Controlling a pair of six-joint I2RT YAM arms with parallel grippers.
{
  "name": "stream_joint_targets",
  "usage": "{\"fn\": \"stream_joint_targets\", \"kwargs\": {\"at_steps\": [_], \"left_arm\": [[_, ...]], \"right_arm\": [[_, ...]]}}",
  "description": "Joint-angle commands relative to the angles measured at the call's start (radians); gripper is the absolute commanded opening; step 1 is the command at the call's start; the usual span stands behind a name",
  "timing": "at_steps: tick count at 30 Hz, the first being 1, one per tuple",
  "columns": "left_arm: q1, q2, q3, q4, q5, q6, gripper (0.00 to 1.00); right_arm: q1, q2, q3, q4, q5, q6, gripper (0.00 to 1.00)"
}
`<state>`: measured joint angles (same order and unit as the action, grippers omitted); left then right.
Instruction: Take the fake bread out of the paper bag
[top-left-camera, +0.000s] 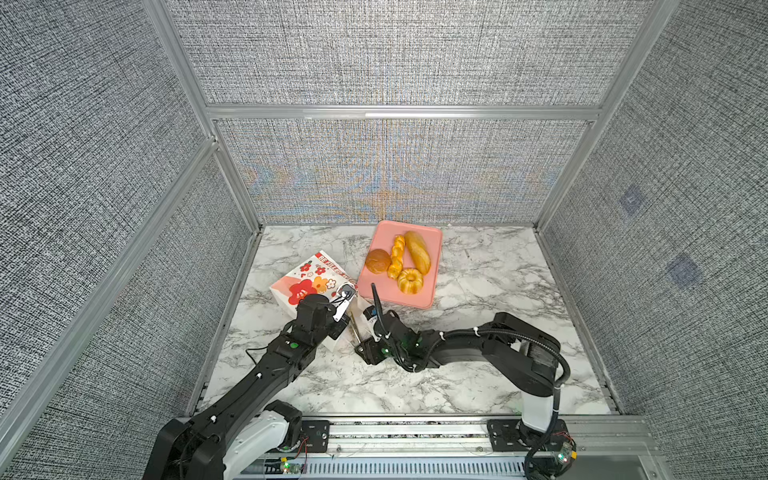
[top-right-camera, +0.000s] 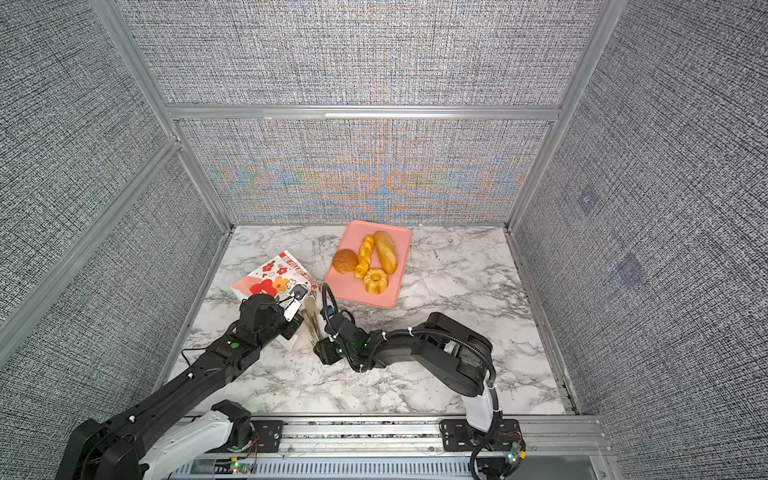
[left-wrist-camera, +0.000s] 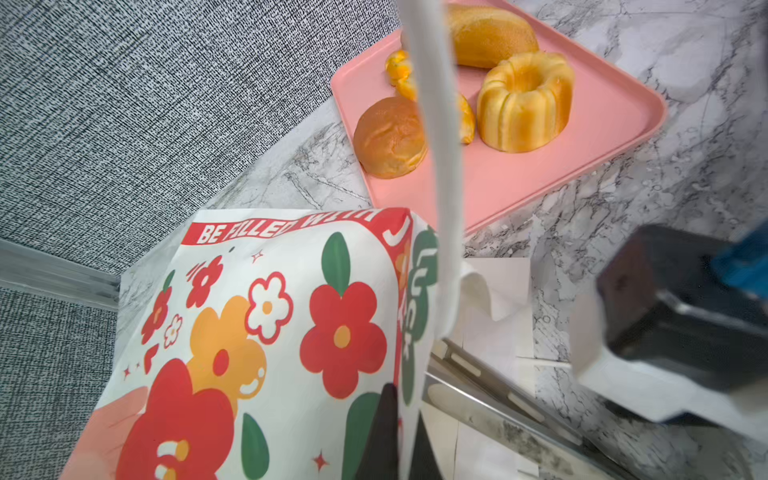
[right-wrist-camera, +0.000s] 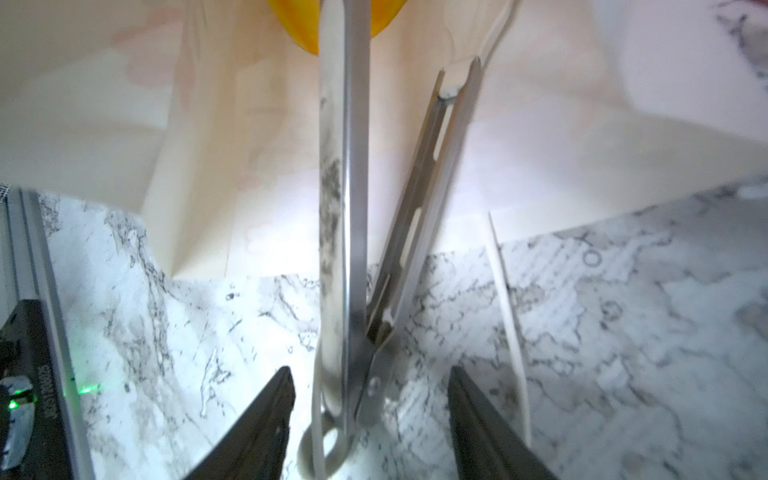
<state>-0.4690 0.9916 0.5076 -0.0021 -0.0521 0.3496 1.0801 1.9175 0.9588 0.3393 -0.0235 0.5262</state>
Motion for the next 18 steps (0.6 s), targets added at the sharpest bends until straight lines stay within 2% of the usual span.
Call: {"fn": "stream_joint_targets", "kwargs": {"at_steps": [1, 6, 18], "left_arm": [[0.0, 0.003, 0.017, -0.012, 0.021, 0.023, 0.0], [-0.001, 0.007, 0.032, -0.028, 0.012, 0.041, 0.0], [-0.001, -0.004, 0.038, -0.055, 0.017, 0.055, 0.0]], "right_arm": [[0.02, -0.013, -0.026, 0.125, 0.073, 0.033, 0.6], [0.038, 0.025, -0.076, 0.197, 0.092, 0.082, 0.58], [0.039, 0.026, -0.042, 0.153, 0.096, 0.018, 0.37]]}}
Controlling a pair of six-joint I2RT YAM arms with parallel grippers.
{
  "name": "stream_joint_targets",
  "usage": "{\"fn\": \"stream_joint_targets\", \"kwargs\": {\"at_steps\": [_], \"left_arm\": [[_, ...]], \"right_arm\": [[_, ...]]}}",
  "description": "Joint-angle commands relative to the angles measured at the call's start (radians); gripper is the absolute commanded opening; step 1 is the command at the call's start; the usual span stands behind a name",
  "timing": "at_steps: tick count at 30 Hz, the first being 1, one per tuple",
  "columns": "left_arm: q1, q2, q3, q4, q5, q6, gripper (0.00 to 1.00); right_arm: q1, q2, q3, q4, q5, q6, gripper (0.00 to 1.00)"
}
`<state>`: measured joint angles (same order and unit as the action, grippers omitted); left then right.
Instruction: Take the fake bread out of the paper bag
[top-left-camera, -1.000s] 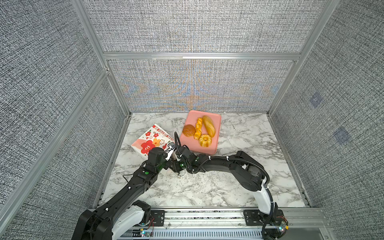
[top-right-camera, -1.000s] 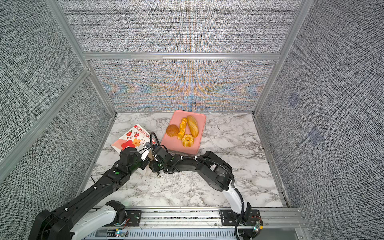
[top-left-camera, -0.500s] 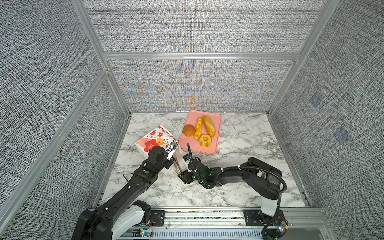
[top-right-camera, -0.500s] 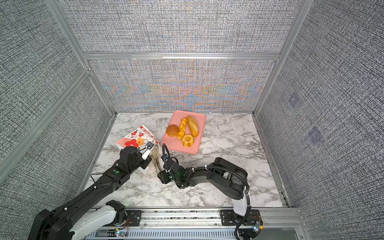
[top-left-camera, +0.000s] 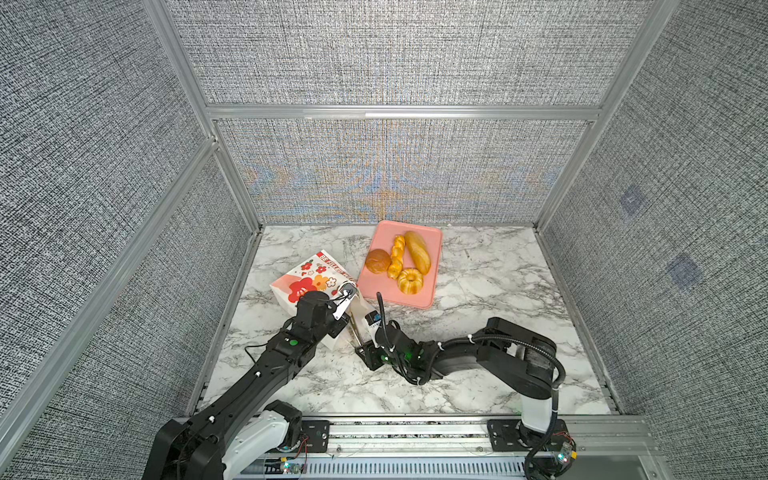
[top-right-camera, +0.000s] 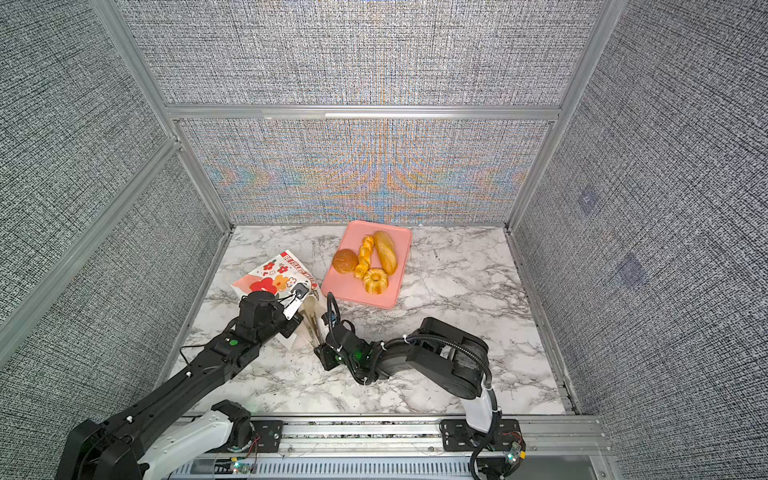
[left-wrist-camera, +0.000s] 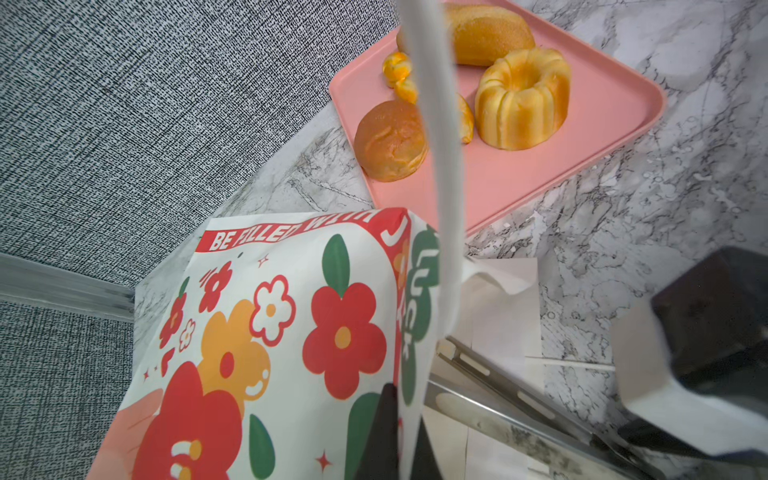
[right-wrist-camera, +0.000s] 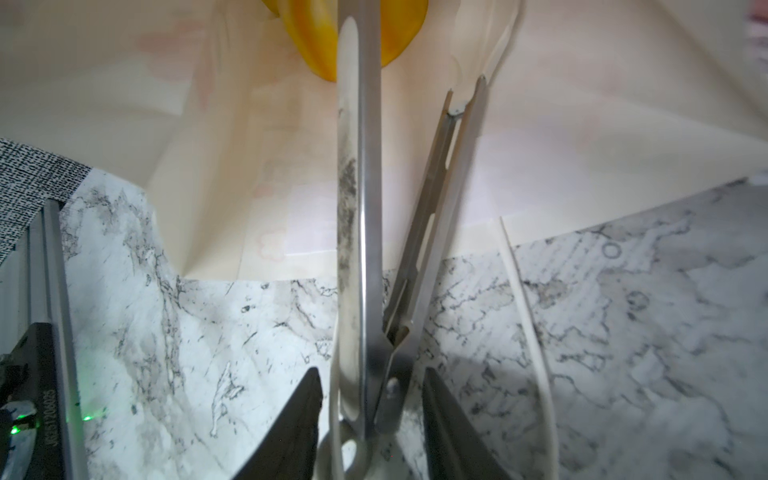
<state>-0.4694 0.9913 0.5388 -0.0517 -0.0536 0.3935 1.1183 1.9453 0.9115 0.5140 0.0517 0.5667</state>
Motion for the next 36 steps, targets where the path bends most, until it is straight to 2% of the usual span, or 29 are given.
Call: {"fn": "stream_joint_targets", "kwargs": {"at_steps": [1, 6, 9, 15, 18, 21, 25, 30, 36], "left_arm": [[-0.002, -0.003, 0.007, -0.006, 0.018, 0.011, 0.0], [-0.003, 0.001, 0.004, 0.0, 0.029, 0.01, 0.0], [-0.006, 0.007, 0.002, 0.003, 0.032, 0.008, 0.0], [-0.008, 0.005, 0.005, -0.003, 0.031, 0.021, 0.0], [-0.008, 0.004, 0.011, -0.018, 0.027, 0.035, 0.0], [-0.009, 0.004, 0.018, -0.039, 0.02, 0.069, 0.0], [-0.008, 0.012, 0.032, -0.079, 0.002, 0.138, 0.0], [-0.009, 0.034, 0.052, -0.116, -0.021, 0.197, 0.0], [-0.009, 0.039, 0.062, -0.117, -0.016, 0.197, 0.0]], "right_arm": [[0.0, -0.001, 0.043, -0.031, 0.027, -0.031, 0.36], [0.001, 0.007, 0.09, -0.068, 0.061, -0.076, 0.34], [0.0, 0.02, 0.108, -0.073, 0.073, -0.095, 0.27], [0.0, -0.023, 0.07, -0.128, 0.082, -0.04, 0.24], [0.0, -0.075, -0.036, -0.052, 0.041, 0.027, 0.32], [-0.005, -0.113, -0.17, 0.168, -0.038, 0.106, 0.43], [-0.017, -0.1, -0.262, 0.386, -0.089, 0.246, 0.47], [-0.018, -0.007, -0.245, 0.559, -0.101, 0.288, 0.53], [-0.027, 0.053, -0.166, 0.526, -0.09, 0.287, 0.55]]}}
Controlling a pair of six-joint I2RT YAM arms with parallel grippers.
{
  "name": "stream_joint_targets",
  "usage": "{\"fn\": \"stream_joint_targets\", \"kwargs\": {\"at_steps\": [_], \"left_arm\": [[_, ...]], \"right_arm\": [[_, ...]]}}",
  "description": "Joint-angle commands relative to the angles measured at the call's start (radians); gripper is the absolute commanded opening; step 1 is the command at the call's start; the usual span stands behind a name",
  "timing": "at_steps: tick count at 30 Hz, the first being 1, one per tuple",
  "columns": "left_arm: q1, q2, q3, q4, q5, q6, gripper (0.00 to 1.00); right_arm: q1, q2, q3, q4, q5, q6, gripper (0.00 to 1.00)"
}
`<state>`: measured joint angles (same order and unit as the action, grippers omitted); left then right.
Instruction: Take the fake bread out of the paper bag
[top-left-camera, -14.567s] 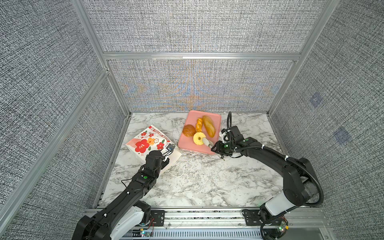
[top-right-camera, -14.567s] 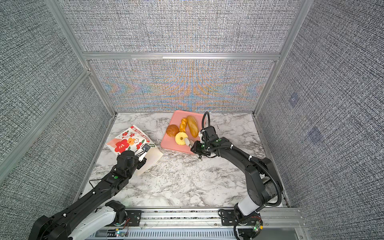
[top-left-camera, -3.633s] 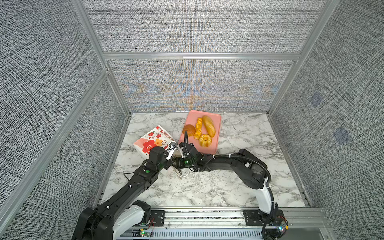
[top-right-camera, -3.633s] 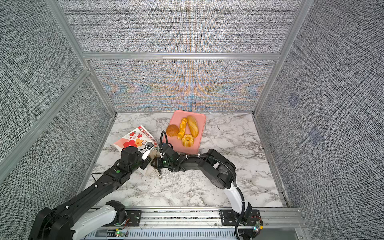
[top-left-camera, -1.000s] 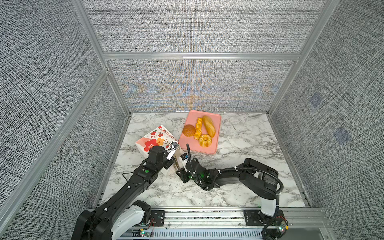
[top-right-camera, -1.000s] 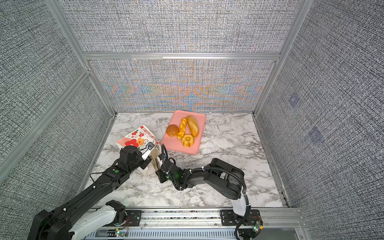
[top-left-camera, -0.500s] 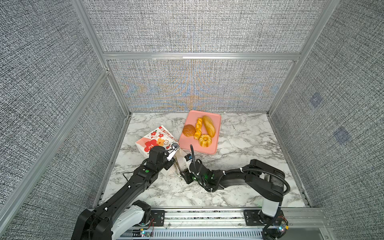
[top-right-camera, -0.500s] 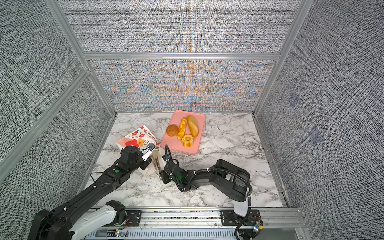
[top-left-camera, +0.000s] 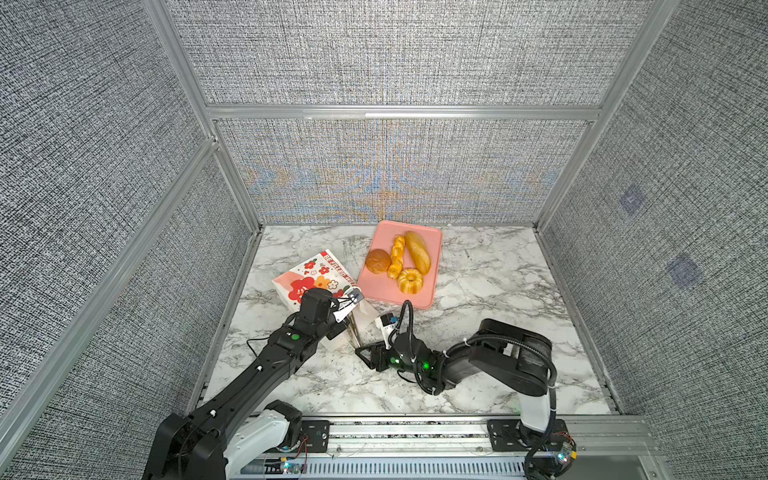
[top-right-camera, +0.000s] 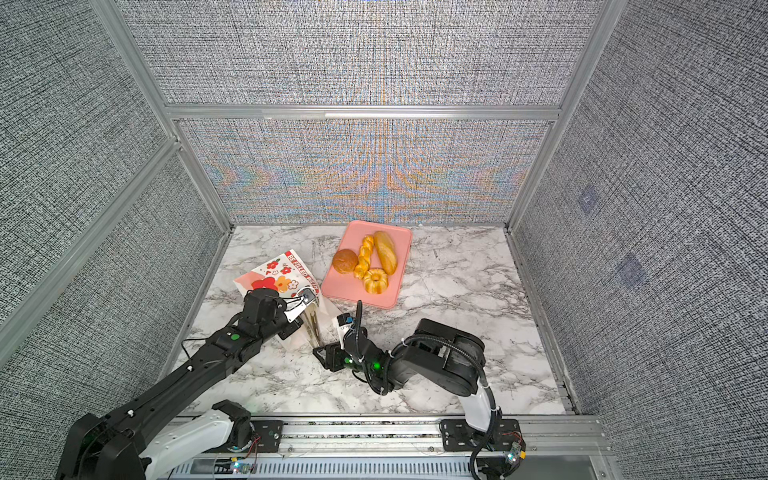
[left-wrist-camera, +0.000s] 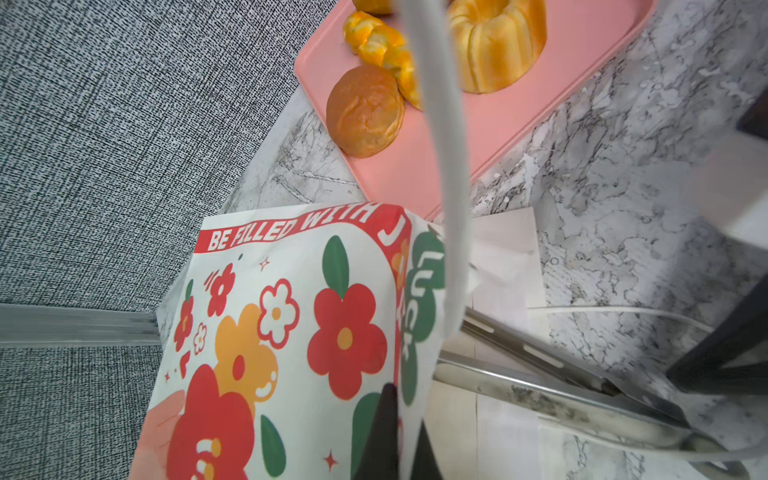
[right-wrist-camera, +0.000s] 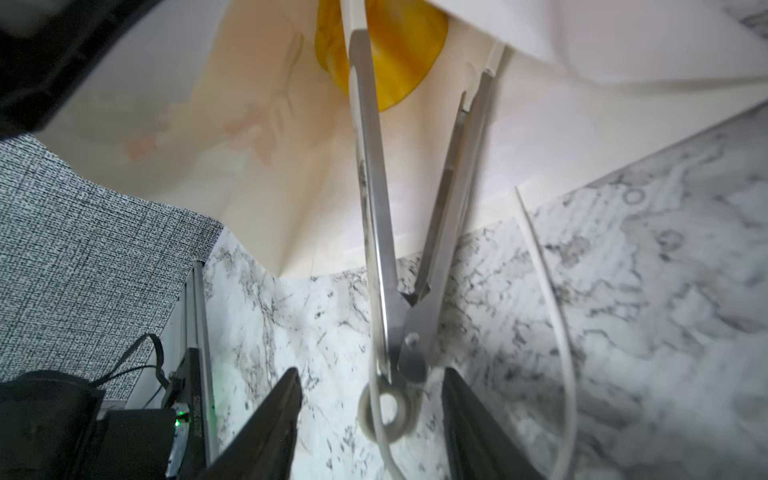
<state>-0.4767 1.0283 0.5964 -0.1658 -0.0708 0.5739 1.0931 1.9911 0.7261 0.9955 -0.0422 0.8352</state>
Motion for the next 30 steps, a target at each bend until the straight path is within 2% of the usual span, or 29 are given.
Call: {"fn": "stream_joint_targets", "kwargs": {"at_steps": [1, 7, 14, 23, 30], "left_arm": [[-0.003, 0.004, 0.004, -0.003, 0.004, 0.018, 0.0], [-0.007, 0.015, 0.001, 0.007, 0.02, 0.012, 0.0], [-0.011, 0.016, -0.005, 0.014, 0.026, 0.007, 0.0], [-0.023, 0.027, -0.007, 0.023, 0.032, 0.004, 0.0], [-0.038, 0.039, -0.006, 0.032, 0.029, 0.003, 0.0]], "right_arm": [[-0.002, 0.008, 0.037, 0.009, 0.009, 0.01, 0.55], [-0.003, 0.018, 0.102, -0.164, 0.039, -0.02, 0.46], [0.002, 0.028, 0.126, -0.252, 0.068, -0.032, 0.34], [0.018, 0.049, 0.19, -0.351, 0.083, -0.071, 0.37], [0.019, 0.038, 0.287, -0.477, 0.14, -0.179, 0.19]]}}
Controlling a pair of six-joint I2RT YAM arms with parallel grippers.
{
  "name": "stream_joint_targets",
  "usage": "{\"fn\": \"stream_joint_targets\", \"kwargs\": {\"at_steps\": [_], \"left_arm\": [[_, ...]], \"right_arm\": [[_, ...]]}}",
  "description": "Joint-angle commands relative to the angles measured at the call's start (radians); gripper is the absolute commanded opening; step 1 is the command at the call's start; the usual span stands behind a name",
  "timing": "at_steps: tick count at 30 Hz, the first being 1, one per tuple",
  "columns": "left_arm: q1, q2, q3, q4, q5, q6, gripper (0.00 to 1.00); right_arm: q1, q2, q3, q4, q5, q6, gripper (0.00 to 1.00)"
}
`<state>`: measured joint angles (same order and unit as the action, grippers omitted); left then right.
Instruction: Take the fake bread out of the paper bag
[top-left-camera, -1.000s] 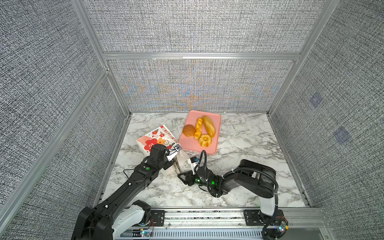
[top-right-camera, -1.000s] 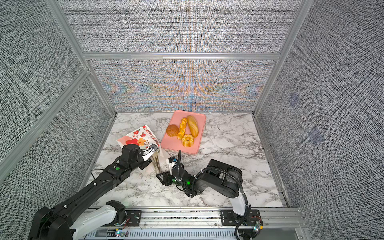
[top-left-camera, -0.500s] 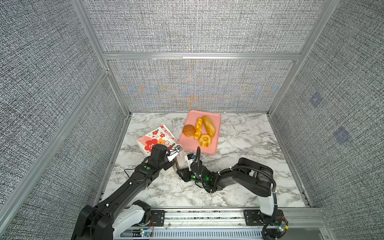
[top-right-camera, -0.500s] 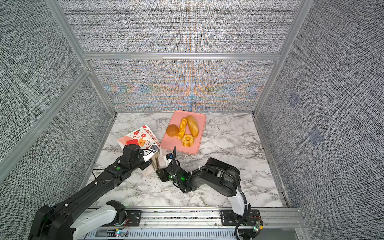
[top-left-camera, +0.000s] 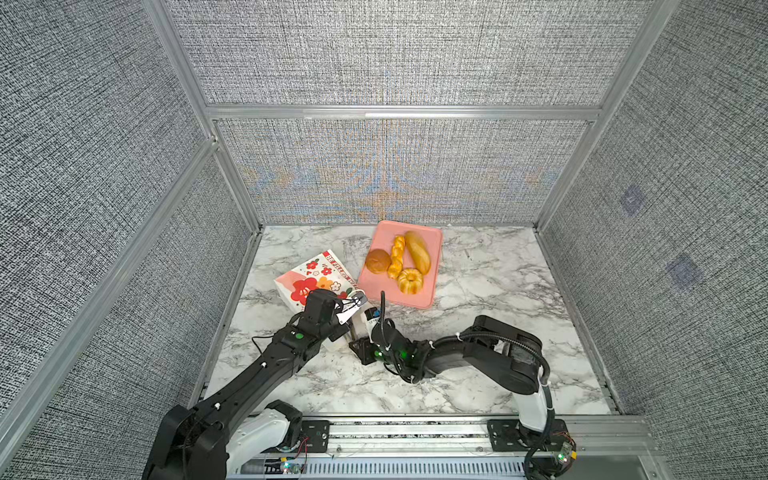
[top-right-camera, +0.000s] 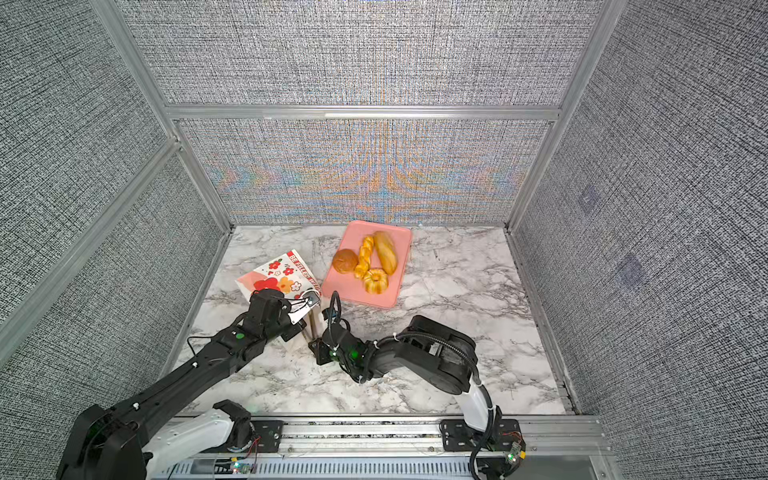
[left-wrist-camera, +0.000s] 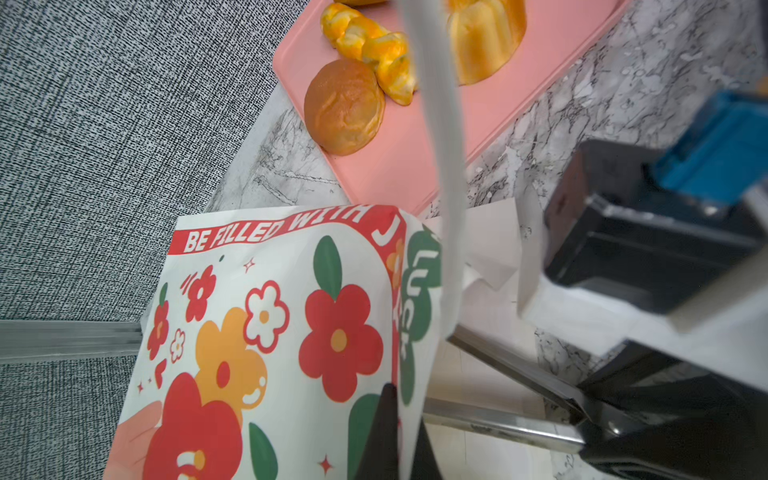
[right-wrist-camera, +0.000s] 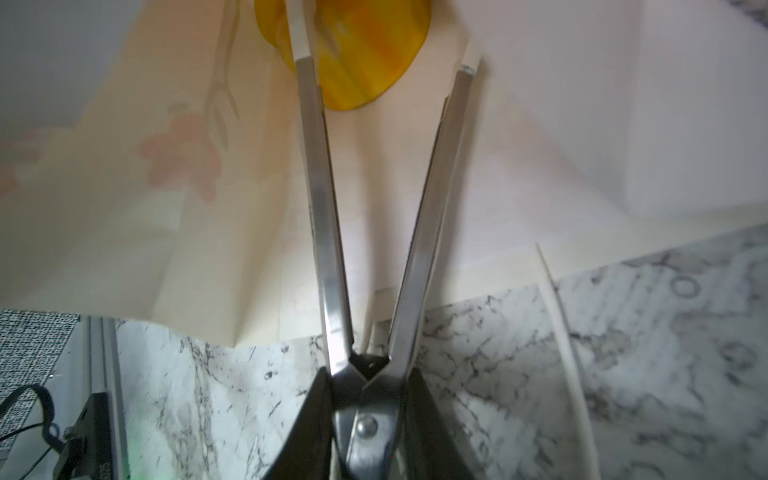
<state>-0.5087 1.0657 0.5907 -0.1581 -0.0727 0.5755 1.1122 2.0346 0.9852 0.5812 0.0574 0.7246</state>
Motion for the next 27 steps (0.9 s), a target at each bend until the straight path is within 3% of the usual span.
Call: {"fn": "stream_joint_targets", "kwargs": {"at_steps": [1, 12, 15, 27], "left_arm": [[-0.008, 0.002, 0.0, 0.024, 0.03, -0.001, 0.0], [-0.018, -0.029, -0.026, 0.027, 0.021, -0.011, 0.0], [-0.019, -0.032, -0.032, 0.029, 0.021, -0.015, 0.0], [-0.027, -0.015, -0.026, 0.043, 0.018, -0.018, 0.0]], "right_arm": [[0.0, -0.005, 0.043, -0.081, 0.048, -0.083, 0.19], [0.018, 0.006, 0.086, -0.197, 0.182, -0.155, 0.16], [0.018, -0.001, 0.089, -0.22, 0.188, -0.165, 0.21], [0.019, -0.027, 0.142, -0.376, 0.237, -0.252, 0.19]]}}
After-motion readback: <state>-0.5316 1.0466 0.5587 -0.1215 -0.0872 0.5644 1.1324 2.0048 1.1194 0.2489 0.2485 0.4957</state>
